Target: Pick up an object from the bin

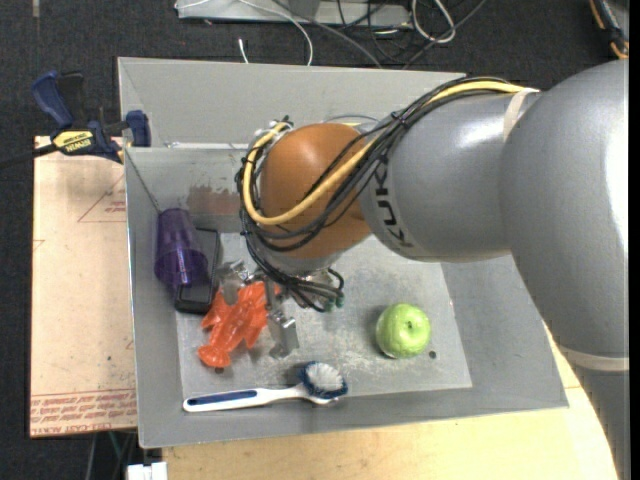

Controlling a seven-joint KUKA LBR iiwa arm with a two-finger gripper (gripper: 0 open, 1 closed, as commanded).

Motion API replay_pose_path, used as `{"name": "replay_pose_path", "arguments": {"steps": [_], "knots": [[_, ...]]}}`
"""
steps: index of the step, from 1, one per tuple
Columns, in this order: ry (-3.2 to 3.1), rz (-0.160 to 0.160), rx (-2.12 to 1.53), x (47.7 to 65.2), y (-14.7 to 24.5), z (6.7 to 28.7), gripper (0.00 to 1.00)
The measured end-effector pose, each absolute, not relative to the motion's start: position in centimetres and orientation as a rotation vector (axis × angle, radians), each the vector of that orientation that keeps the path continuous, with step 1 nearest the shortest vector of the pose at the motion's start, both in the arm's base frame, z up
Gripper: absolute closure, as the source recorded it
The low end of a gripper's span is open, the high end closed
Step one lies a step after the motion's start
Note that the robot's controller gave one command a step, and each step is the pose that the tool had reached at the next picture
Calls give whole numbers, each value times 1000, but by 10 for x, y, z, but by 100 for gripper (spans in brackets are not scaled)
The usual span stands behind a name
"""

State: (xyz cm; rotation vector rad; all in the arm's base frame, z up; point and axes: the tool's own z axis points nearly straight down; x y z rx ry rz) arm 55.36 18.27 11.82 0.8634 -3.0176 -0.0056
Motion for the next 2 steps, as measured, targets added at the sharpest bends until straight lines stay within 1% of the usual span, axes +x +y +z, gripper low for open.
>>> {"name": "replay_pose_path", "arguments": {"steps": [1, 2], "knots": [[-2838, -5, 1368, 550, 177, 70, 0], [-2890, -9, 1257, 559, 174, 73, 100]]}}
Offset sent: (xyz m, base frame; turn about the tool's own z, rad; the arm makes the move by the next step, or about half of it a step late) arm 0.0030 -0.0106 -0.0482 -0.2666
